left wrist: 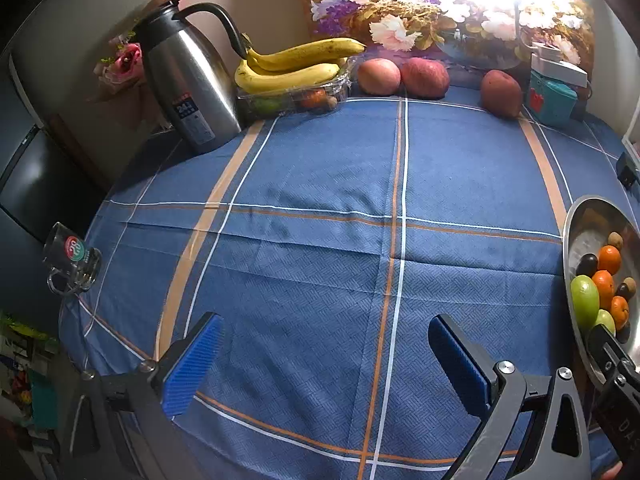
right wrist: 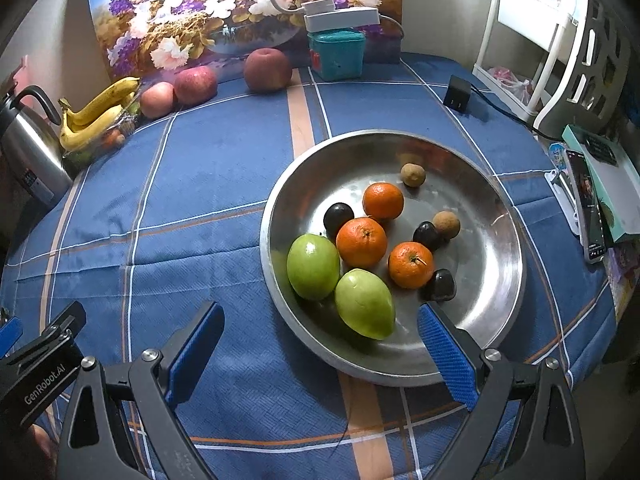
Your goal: Organize fruits
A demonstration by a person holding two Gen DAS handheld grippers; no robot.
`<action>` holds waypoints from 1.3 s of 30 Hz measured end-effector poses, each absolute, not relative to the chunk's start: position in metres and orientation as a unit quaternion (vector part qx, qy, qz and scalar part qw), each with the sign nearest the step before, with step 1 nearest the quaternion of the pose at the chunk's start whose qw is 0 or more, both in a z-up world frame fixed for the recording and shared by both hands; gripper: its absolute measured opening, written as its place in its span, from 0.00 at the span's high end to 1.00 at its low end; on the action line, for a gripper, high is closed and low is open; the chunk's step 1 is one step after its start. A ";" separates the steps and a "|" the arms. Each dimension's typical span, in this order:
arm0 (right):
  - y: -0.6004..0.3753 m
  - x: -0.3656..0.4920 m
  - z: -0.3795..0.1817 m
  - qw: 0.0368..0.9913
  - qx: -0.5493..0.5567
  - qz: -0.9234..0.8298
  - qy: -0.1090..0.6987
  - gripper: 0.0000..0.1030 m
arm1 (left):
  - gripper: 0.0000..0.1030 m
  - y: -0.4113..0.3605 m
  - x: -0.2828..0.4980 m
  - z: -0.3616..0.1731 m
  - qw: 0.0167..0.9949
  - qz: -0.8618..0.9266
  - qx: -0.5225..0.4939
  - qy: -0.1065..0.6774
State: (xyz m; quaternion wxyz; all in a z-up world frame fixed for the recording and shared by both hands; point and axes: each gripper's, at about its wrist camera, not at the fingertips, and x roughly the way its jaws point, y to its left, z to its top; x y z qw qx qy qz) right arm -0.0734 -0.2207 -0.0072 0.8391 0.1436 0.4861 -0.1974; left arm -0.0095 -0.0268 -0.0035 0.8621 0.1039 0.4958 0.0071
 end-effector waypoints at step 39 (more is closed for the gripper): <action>-0.222 -0.072 -0.014 0.832 0.150 -0.195 0.497 0.06 | 0.00 -0.023 -0.007 -0.007 0.858 0.008 0.091 0.506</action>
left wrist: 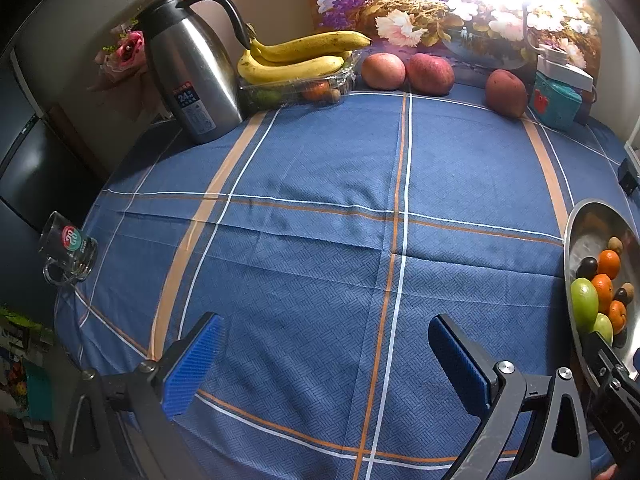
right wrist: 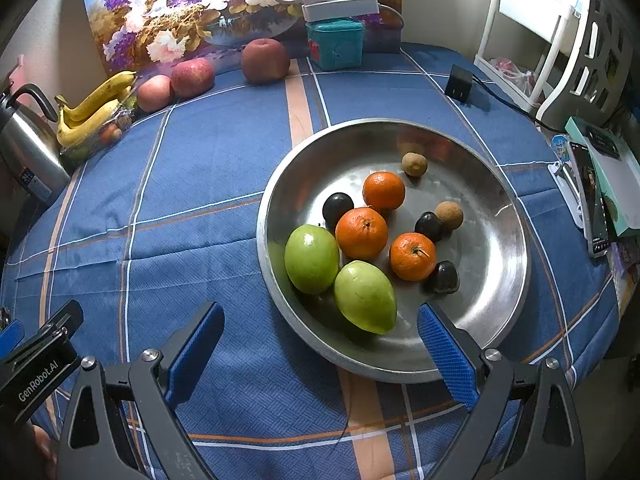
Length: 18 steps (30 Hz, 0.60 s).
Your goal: Organize fruits
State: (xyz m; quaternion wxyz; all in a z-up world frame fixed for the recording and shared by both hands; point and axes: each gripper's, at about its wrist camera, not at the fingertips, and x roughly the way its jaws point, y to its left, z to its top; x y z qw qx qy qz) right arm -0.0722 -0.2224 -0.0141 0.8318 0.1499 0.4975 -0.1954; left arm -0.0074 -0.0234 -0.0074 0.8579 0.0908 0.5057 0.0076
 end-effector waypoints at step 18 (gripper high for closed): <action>-0.223 -0.072 -0.015 0.831 0.150 -0.195 0.499 0.06 | 0.00 -0.023 -0.007 -0.008 0.858 0.008 0.091 0.506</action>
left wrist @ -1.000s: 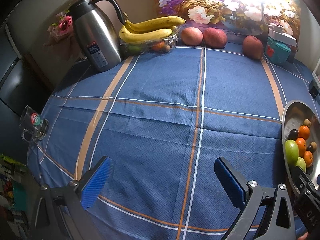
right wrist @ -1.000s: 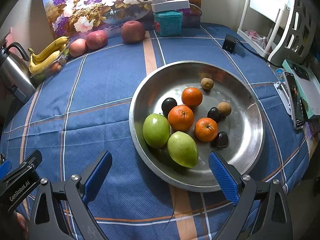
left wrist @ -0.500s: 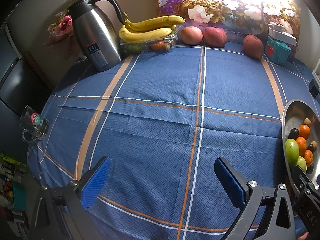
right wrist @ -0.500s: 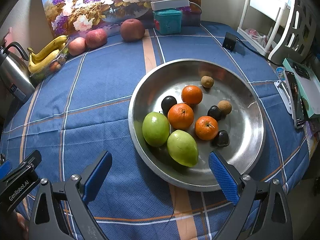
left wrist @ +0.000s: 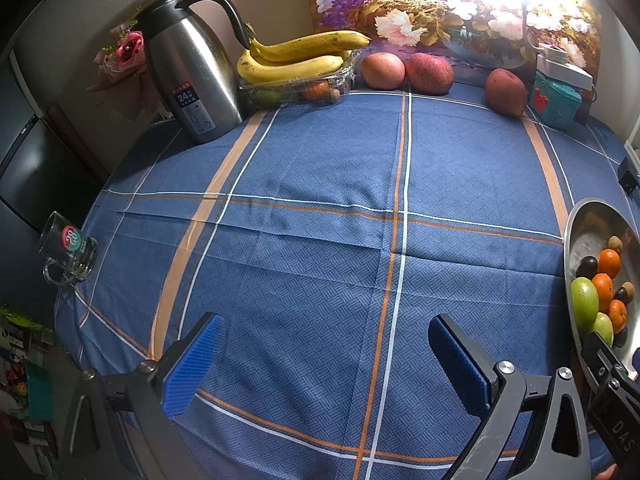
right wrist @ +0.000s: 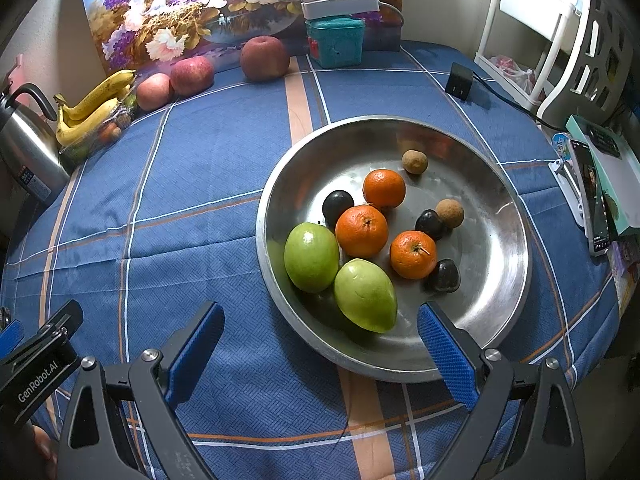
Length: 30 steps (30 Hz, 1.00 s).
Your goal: Organize fruits
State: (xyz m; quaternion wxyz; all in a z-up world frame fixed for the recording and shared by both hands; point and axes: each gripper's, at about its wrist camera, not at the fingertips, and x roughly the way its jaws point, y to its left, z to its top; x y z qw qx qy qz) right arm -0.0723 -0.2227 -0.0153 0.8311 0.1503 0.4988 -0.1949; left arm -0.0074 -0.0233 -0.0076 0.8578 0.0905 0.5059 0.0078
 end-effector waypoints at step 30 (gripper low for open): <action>-0.222 -0.072 -0.018 0.829 0.152 -0.193 0.503 0.06 | 0.00 -0.025 -0.008 -0.011 0.855 0.005 0.089 0.511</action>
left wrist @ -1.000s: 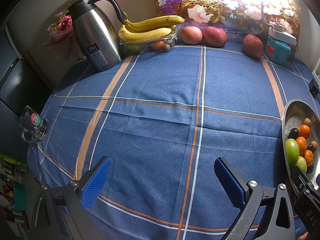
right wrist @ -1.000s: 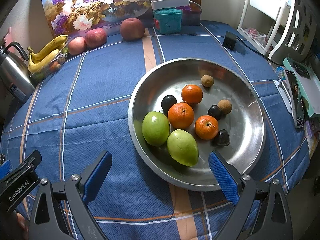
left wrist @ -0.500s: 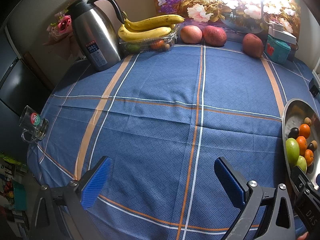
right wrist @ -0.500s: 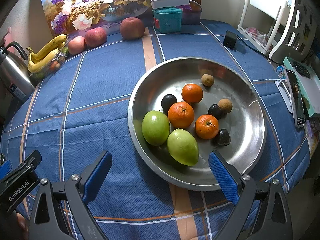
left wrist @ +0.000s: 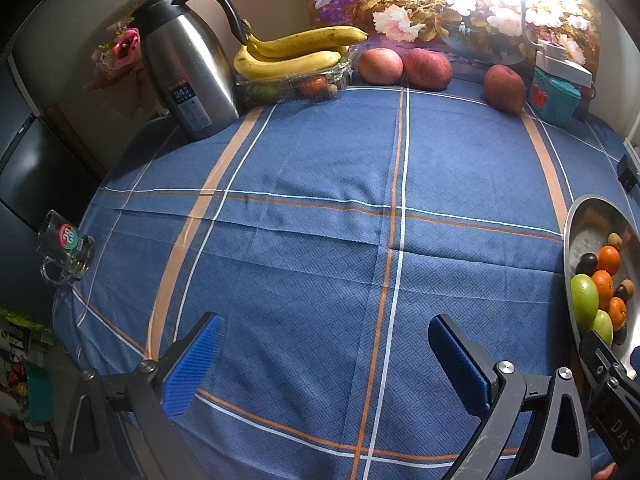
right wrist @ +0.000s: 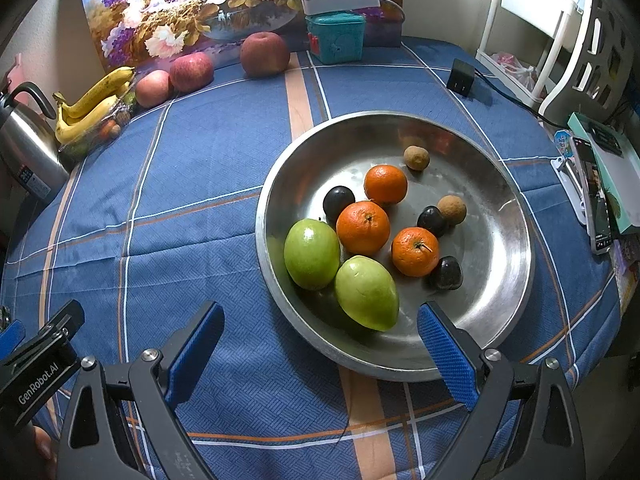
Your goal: Organize fruits
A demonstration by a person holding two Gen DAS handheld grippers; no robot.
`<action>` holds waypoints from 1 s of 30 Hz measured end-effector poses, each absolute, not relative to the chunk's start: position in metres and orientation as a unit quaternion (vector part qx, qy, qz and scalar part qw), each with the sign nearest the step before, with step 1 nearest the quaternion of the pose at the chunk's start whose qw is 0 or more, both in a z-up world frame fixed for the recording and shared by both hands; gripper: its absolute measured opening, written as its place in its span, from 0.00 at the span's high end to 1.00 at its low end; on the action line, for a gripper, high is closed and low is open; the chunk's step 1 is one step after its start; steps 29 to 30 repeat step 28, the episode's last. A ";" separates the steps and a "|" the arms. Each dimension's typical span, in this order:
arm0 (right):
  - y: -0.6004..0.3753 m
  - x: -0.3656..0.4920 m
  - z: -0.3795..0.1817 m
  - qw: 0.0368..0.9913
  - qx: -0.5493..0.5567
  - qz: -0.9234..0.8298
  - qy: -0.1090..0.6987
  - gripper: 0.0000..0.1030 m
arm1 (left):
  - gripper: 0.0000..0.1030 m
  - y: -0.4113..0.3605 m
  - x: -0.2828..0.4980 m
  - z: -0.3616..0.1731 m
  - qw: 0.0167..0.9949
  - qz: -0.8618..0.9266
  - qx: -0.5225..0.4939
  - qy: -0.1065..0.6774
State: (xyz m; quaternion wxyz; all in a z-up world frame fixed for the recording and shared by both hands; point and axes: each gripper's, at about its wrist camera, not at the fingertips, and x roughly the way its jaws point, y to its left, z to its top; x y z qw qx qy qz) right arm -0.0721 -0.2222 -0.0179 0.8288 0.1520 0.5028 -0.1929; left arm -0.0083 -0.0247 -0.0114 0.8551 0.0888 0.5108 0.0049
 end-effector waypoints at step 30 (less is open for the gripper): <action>-0.223 -0.073 -0.018 0.829 0.152 -0.192 0.504 0.06 | 0.00 -0.024 -0.007 -0.010 0.854 0.002 0.092 0.512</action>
